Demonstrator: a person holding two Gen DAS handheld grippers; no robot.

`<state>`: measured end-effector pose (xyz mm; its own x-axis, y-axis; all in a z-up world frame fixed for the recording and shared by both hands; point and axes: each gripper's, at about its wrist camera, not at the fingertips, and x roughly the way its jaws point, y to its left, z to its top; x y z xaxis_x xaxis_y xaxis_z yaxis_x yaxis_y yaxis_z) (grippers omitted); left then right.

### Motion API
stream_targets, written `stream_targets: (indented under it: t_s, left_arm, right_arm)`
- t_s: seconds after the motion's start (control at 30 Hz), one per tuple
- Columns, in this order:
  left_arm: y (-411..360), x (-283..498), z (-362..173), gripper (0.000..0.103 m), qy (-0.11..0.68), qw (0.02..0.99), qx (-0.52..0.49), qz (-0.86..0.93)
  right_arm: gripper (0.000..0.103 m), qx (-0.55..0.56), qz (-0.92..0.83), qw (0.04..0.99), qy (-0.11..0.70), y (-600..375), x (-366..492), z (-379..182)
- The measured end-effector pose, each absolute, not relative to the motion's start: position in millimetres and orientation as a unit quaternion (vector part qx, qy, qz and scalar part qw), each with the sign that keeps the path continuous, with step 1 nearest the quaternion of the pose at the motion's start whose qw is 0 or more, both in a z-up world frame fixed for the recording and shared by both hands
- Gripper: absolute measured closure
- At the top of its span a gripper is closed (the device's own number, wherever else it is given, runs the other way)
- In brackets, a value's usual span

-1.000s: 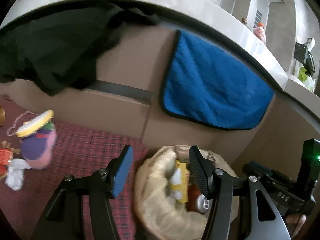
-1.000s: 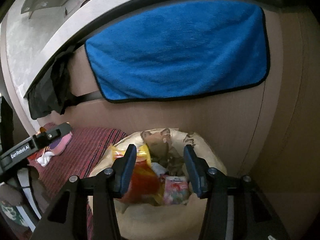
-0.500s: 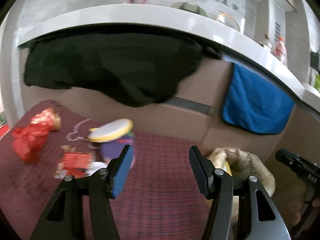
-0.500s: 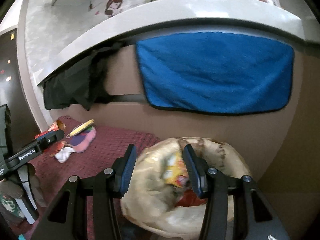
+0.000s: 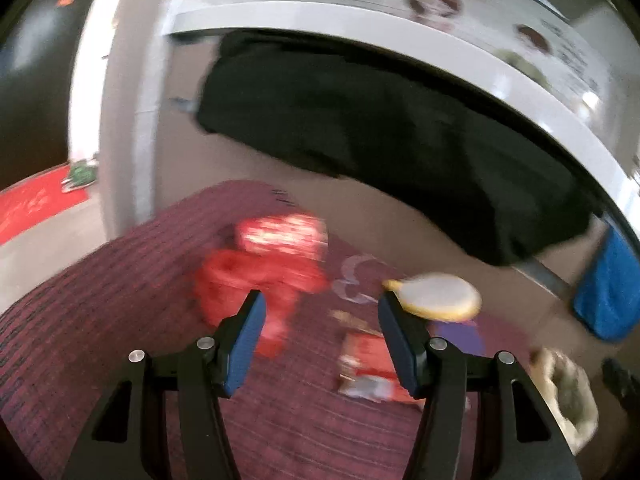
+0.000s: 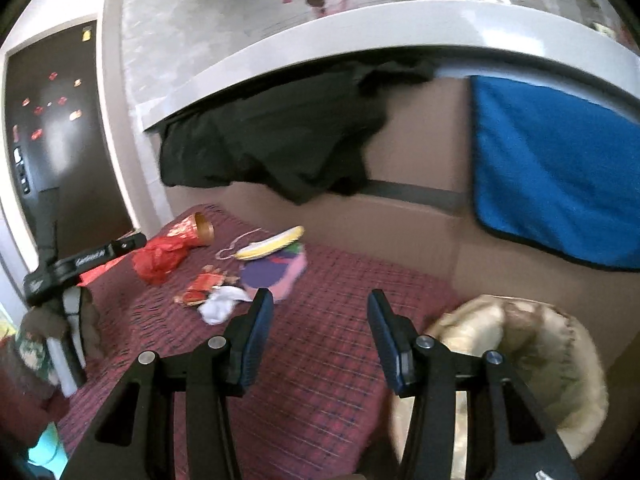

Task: Collect trash
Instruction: 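Move both grippers back to the trash pile on the bench, then grasp the red plastic bag with the left gripper while the right gripper grasps the white tissue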

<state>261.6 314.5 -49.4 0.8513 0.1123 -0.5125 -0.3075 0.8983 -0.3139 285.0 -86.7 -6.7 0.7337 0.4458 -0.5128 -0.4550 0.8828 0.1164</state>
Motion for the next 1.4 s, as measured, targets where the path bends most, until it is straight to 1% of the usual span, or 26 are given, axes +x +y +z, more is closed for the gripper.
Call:
stream_targets:
  t_s: [0.17, 0.3, 0.4, 0.5, 0.53, 0.6, 0.63, 0.7, 0.73, 0.77, 0.97, 1.03, 1.07, 1.27, 1.33, 1.4]
  left_arm:
    - [359, 279, -76, 0.041, 0.281, 0.921, -0.231, 0.136]
    - [371, 291, -91, 0.041, 0.298, 0.911, -0.250, 0.140]
    - [379, 302, -102, 0.041, 0.313, 0.897, -0.289, 0.119]
    - [380, 310, -108, 0.041, 0.326, 0.887, -0.306, 0.109]
    - [380, 311, -109, 0.042, 0.334, 0.883, -0.314, 0.105]
    - [380, 310, -108, 0.045, 0.338, 0.879, -0.321, 0.098]
    - [378, 308, -105, 0.051, 0.338, 0.882, -0.314, 0.092]
    - [375, 300, -98, 0.055, 0.333, 0.890, -0.299, 0.092]
    - [374, 296, -94, 0.059, 0.328, 0.893, -0.293, 0.091]
    - [373, 291, -90, 0.059, 0.323, 0.897, -0.287, 0.090]
    - [358, 241, -62, 0.059, 0.271, 0.924, -0.251, 0.093]
    - [350, 229, -56, 0.059, 0.260, 0.931, -0.240, 0.088]
    - [348, 227, -55, 0.059, 0.258, 0.933, -0.236, 0.085]
    - [329, 209, -52, 0.059, 0.248, 0.943, -0.209, 0.075]
    - [323, 206, -53, 0.059, 0.249, 0.944, -0.204, 0.074]
    - [316, 206, -53, 0.059, 0.253, 0.944, -0.199, 0.071]
  right_arm:
    - [0.056, -0.026, 0.259, 0.922, 0.288, -53, 295, -20]
    - [0.056, -0.034, 0.267, 0.915, 0.300, -31, 305, -29]
    - [0.056, -0.047, 0.270, 0.911, 0.307, -17, 311, -33]
    - [0.056, -0.065, 0.280, 0.904, 0.315, 2, 316, -38]
    - [0.056, -0.074, 0.284, 0.901, 0.318, 11, 318, -39]
    - [0.056, -0.084, 0.293, 0.895, 0.325, 25, 321, -44]
    - [0.056, -0.089, 0.300, 0.890, 0.331, 32, 322, -46]
    - [0.058, -0.100, 0.313, 0.880, 0.342, 46, 323, -51]
    - [0.058, -0.104, 0.316, 0.878, 0.345, 50, 323, -53]
    - [0.058, -0.111, 0.319, 0.874, 0.349, 56, 323, -56]
    - [0.061, -0.141, 0.311, 0.865, 0.368, 89, 334, -76]
    - [0.063, -0.135, 0.308, 0.860, 0.383, 95, 342, -84]
    - [0.065, -0.132, 0.306, 0.860, 0.387, 97, 345, -87]
    - [0.065, -0.107, 0.302, 0.852, 0.414, 103, 364, -102]
    - [0.068, -0.096, 0.309, 0.846, 0.425, 104, 367, -106]
    - [0.076, -0.096, 0.313, 0.846, 0.420, 103, 365, -105]
